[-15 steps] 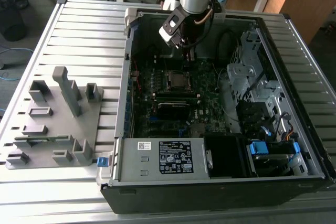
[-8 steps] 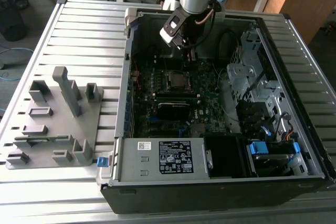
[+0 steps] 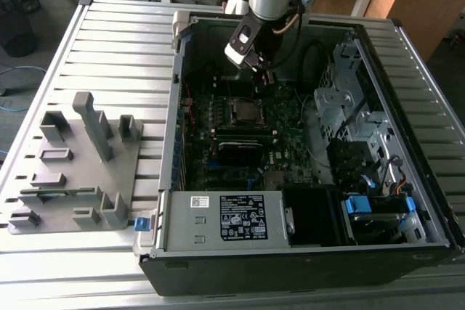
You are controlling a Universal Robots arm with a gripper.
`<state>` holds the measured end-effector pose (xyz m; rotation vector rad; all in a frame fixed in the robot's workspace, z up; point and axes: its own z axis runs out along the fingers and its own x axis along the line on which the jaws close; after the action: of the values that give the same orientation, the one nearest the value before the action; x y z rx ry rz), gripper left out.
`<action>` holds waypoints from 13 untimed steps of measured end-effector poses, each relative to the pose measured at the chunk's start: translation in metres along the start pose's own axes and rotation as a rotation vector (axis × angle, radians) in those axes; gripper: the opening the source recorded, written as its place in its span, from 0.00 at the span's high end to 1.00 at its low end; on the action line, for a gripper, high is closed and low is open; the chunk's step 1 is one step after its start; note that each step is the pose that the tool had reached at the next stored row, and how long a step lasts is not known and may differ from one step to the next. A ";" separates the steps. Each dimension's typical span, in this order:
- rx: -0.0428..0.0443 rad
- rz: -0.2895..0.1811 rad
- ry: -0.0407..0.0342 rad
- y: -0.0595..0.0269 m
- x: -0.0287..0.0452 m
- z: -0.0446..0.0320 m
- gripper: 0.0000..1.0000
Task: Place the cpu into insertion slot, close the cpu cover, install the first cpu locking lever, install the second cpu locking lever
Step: 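Close the cpu cover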
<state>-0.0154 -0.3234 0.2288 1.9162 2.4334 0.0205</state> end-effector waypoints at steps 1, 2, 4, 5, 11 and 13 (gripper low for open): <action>-0.0005 -0.018 0.0007 0.0000 0.0000 0.0002 0.90; -0.0009 -0.036 0.0013 0.0000 0.0000 0.0003 0.90; -0.0019 -0.073 0.0028 0.0000 0.0000 0.0007 0.90; -0.0024 -0.091 0.0034 0.0000 0.0000 0.0008 0.90; -0.0052 -0.200 0.0075 -0.0001 0.0000 0.0018 0.90; -0.0063 -0.236 0.0089 -0.0001 0.0001 0.0022 0.90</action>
<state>-0.0154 -0.3234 0.2266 1.6170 2.6438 0.0285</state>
